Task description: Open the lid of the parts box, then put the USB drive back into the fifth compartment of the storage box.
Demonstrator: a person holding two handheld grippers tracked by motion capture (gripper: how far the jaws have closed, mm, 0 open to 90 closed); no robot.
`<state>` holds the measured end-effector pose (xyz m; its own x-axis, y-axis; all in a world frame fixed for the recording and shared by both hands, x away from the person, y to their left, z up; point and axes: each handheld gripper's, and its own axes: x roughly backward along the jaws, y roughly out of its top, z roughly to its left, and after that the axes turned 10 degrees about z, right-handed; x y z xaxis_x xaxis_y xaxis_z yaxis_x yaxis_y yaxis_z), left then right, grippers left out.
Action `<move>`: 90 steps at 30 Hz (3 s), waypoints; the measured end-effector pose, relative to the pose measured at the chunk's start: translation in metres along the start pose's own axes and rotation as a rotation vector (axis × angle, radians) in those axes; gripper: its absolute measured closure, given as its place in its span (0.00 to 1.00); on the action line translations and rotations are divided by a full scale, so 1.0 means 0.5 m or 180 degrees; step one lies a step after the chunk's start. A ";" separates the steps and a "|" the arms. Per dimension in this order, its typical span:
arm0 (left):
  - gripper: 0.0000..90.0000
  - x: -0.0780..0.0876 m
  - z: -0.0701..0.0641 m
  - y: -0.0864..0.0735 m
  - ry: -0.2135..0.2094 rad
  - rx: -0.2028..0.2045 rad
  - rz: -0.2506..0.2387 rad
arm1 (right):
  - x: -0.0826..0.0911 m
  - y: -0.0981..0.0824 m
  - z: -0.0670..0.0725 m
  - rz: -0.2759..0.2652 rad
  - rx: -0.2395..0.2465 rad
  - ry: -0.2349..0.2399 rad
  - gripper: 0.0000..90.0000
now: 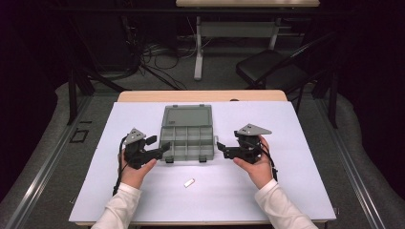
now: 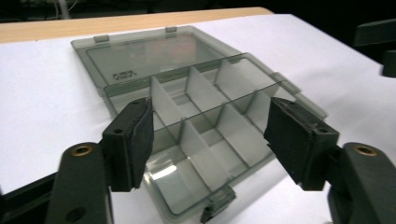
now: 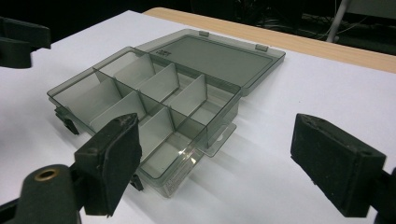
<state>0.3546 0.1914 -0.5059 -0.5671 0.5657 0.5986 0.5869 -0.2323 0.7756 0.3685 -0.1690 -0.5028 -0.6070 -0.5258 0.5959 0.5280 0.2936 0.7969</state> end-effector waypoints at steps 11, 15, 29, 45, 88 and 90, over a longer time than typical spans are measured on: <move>0.14 -0.004 -0.012 0.005 -0.0101 -0.0228 0.0063 | 0.002 0.002 -0.004 -0.0033 -0.0005 -0.0006 0.09; 0.07 -0.015 -0.020 0.004 -0.0211 -0.0282 0.0092 | 0.000 0.001 -0.008 0.0010 -0.0045 0.0007 0.03; 0.03 -0.006 -0.042 0.011 -0.0198 -0.0426 0.0094 | -0.001 0.000 -0.012 -0.0002 -0.0069 -0.0013 0.00; 0.00 -0.024 -0.096 -0.001 -0.0156 -0.0653 0.0352 | 0.004 0.001 -0.013 -0.0058 -0.0077 -0.0007 0.00; 0.18 -0.078 -0.160 -0.081 -0.0191 -0.0840 0.0793 | -0.003 -0.002 -0.007 0.0003 -0.0076 0.0004 0.00; 0.21 -0.077 -0.164 -0.085 -0.0166 -0.0829 0.0790 | -0.005 -0.002 -0.005 0.0003 -0.0080 0.0005 0.00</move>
<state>0.3042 0.1145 -0.5457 -0.3918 0.5048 0.7692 0.5322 -0.5577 0.6370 0.3711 -0.1701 -0.5056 -0.6055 -0.5268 0.5966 0.5435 0.2740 0.7935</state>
